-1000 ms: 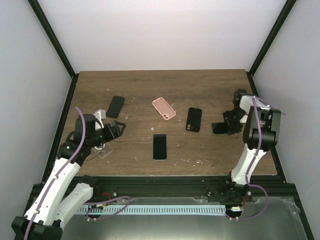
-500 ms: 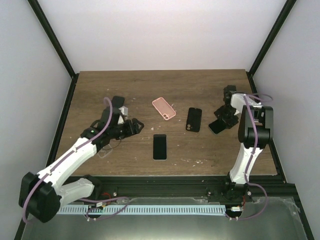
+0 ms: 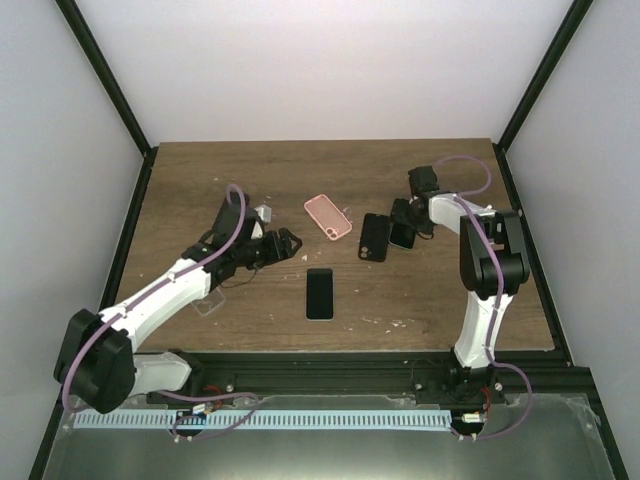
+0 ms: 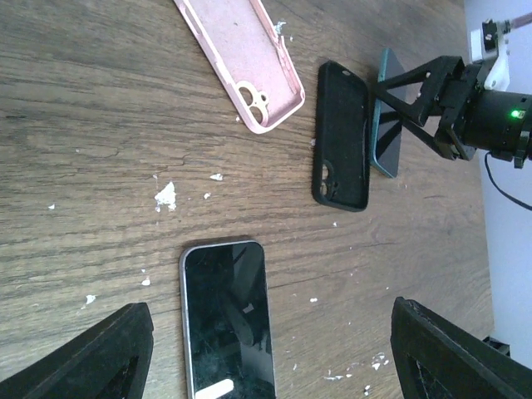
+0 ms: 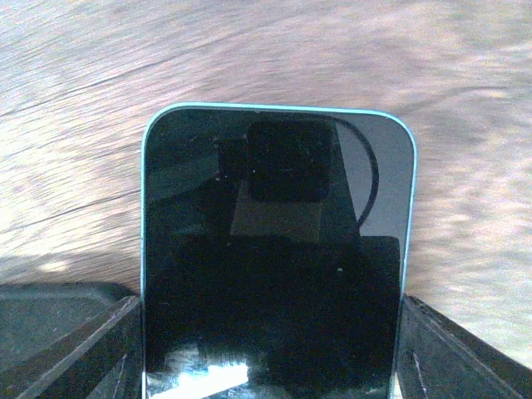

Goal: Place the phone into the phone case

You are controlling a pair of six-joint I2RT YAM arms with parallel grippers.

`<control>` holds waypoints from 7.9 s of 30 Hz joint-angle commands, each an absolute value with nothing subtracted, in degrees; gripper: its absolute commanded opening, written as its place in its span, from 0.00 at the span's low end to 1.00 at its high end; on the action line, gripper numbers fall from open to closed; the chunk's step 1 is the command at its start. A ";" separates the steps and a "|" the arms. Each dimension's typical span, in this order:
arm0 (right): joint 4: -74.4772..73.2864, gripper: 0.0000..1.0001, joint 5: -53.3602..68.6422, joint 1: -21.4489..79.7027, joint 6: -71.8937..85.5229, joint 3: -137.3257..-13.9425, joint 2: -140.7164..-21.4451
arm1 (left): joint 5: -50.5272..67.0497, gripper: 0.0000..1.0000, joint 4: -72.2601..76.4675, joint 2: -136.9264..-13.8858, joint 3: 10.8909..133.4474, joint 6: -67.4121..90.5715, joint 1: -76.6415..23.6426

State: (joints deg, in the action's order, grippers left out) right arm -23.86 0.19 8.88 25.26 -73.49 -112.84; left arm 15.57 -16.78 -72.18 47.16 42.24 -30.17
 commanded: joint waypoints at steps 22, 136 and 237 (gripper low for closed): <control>-29.45 0.65 -2.92 15.51 26.81 -59.74 -95.43 | 12.93 0.55 -3.96 -101.35 60.06 40.95 -34.59; -21.58 0.65 7.94 27.77 39.43 -46.92 -89.04 | 8.86 0.64 -6.97 -94.99 51.21 52.38 -49.83; 4.80 0.43 23.34 17.97 36.88 -24.03 -77.61 | 11.96 0.27 -9.82 -110.71 67.83 45.26 -49.33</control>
State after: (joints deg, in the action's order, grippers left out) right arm 0.45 20.43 18.35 35.73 -23.75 -75.31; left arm 11.66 -8.86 -108.09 66.70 47.92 -49.19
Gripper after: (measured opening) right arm 0.430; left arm 0.282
